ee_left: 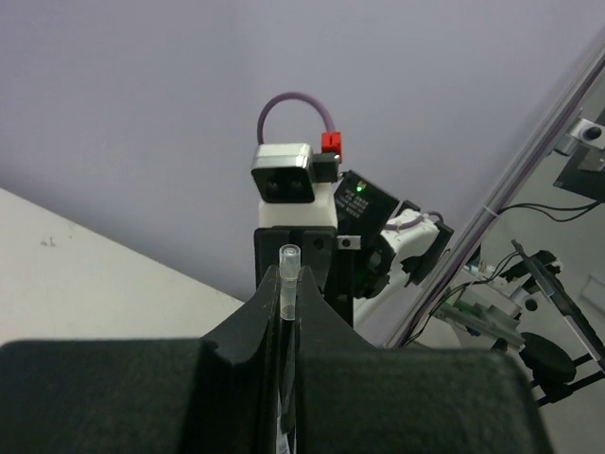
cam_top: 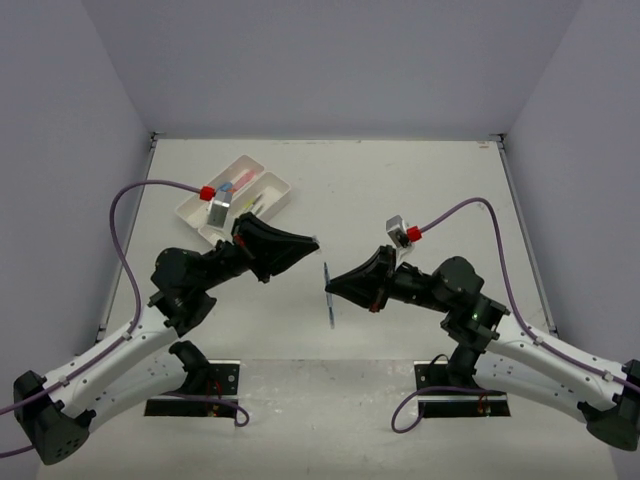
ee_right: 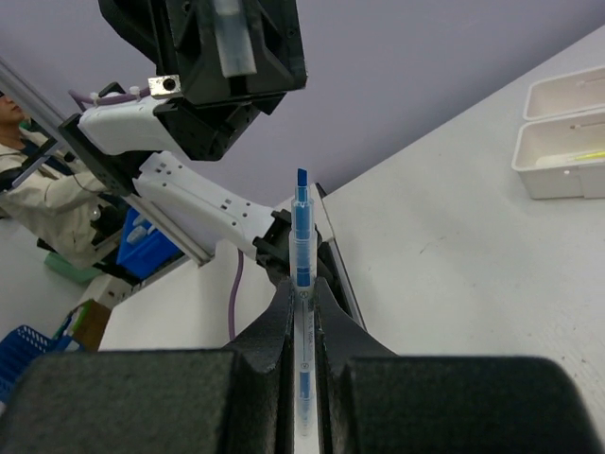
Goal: Sort the stationery into containers
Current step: Close the pen cap on the pen.
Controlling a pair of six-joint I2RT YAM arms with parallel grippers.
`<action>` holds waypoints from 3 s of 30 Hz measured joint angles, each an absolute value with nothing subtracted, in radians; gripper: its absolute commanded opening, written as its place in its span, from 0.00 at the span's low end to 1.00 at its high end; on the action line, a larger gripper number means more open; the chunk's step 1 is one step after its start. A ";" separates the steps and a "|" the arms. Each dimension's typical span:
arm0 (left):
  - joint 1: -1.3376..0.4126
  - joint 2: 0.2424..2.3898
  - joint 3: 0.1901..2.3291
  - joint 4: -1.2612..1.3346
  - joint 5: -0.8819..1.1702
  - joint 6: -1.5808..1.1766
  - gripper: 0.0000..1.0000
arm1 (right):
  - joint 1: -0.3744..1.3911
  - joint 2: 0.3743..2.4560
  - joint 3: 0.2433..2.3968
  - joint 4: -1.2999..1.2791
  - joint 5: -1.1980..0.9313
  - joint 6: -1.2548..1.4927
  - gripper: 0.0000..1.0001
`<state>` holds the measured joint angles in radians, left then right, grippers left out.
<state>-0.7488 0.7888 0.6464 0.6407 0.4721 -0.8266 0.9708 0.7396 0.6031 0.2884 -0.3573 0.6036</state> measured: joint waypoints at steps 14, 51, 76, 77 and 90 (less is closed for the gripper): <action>-0.754 0.820 0.648 0.540 0.472 -0.817 0.00 | 0.982 0.769 0.660 0.180 -0.322 0.559 0.00; -0.755 0.839 0.643 0.520 0.495 -0.793 0.00 | 0.982 0.752 0.711 0.103 -0.274 0.554 0.00; -0.772 0.787 0.696 0.401 0.434 -0.732 0.05 | 0.983 0.921 0.935 0.030 -0.330 0.412 0.00; -0.773 0.784 0.700 0.390 0.431 -0.728 0.02 | 0.983 0.928 0.935 0.028 -0.340 0.410 0.00; -0.775 0.780 0.710 0.375 0.443 -0.722 0.00 | 0.980 0.924 0.920 0.050 -0.359 0.413 0.00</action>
